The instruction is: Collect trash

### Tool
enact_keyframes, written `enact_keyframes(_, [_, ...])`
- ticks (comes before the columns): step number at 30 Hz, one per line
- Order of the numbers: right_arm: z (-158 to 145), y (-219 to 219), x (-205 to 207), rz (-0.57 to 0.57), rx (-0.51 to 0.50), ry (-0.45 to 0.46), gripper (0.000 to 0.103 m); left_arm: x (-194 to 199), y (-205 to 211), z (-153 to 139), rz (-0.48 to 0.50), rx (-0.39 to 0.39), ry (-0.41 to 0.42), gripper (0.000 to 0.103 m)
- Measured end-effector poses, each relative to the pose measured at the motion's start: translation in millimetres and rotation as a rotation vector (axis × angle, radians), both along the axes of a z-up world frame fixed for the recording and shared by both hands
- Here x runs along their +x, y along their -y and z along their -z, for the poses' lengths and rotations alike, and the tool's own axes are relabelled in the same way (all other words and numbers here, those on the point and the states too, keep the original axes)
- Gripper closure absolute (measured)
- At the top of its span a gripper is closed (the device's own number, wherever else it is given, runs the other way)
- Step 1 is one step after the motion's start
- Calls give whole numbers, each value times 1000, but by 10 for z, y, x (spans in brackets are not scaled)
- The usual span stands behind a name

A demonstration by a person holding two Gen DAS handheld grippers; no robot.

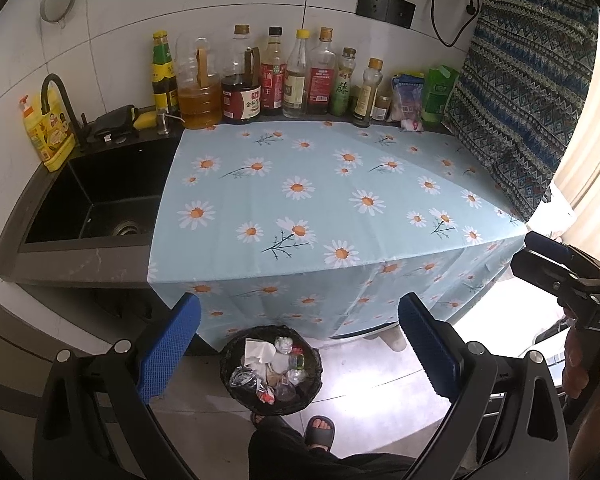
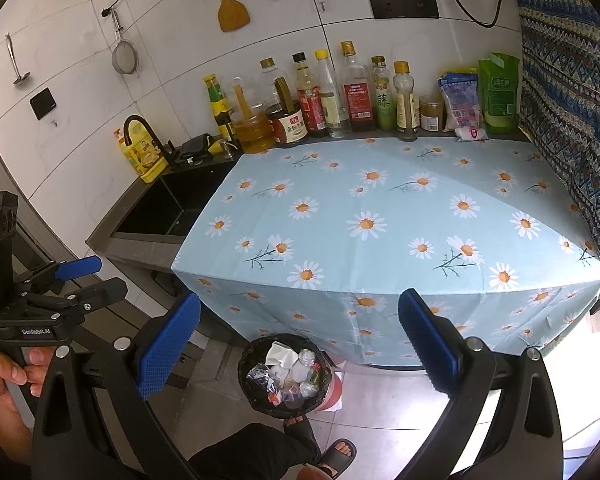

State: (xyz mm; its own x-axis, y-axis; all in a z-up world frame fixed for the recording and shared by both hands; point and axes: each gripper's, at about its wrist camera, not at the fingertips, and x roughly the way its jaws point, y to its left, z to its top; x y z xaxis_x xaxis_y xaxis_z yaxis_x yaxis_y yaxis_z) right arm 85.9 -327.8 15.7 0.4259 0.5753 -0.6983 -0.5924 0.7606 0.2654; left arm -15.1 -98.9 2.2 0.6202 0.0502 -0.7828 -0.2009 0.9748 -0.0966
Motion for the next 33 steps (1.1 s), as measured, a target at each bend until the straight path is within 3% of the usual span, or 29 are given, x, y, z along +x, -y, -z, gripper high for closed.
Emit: enact_keyframes(33, [-21,-37,10,-7,0,3,5,-23,-38,-2,-10,3,-1,7])
